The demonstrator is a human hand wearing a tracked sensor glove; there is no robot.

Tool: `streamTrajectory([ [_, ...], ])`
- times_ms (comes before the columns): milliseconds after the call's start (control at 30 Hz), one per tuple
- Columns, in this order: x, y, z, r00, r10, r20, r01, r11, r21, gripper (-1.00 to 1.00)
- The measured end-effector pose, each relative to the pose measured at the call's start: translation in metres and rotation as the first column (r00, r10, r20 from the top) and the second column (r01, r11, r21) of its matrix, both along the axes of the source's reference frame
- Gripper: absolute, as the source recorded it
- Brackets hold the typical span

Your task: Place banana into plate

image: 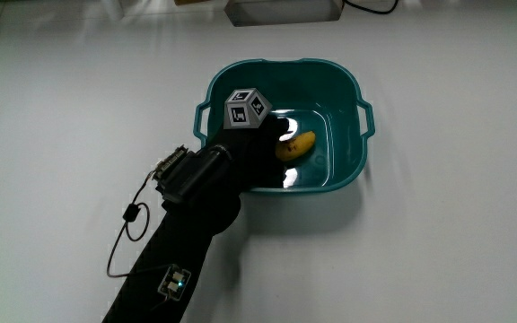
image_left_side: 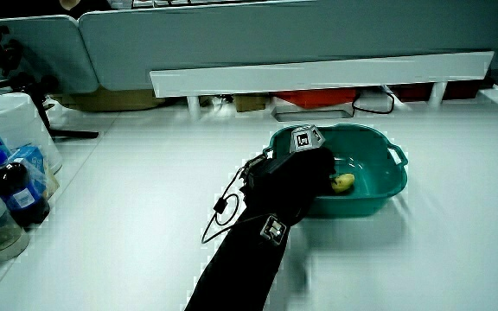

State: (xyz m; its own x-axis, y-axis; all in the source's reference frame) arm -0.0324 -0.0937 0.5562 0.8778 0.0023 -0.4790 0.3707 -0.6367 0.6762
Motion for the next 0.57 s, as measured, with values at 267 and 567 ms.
streamTrajectory([
  [267,-0.005,-0.002,-0.014,0.997,-0.046,-0.063,0.051,0.9964,0.068,-0.9],
  [567,-0.036,-0.012,-0.03,0.977,-0.108,-0.182,0.133,0.9822,0.133,-1.0],
])
